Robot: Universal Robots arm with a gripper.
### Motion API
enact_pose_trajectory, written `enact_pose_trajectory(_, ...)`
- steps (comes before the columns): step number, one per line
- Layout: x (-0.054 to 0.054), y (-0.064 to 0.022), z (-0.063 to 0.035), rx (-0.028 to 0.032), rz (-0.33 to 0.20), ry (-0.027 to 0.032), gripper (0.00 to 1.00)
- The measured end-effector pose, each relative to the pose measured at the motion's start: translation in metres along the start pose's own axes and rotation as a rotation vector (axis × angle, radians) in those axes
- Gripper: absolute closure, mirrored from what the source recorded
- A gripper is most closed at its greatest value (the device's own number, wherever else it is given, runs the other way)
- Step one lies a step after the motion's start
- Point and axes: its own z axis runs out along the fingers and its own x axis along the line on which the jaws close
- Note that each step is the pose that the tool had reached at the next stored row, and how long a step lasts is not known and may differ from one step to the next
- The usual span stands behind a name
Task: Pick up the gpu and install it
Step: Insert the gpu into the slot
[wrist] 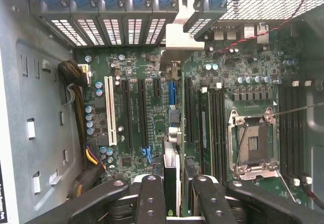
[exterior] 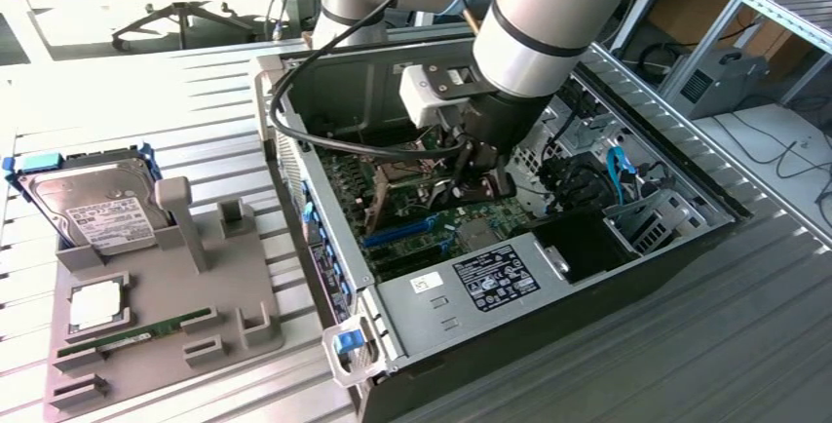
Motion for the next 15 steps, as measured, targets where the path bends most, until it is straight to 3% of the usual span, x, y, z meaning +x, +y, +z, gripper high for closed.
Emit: enact_pose_trajectory(15, 0.0004, 0.0037, 0.0020, 0.0000, 0.000, 0.0000, 0.73)
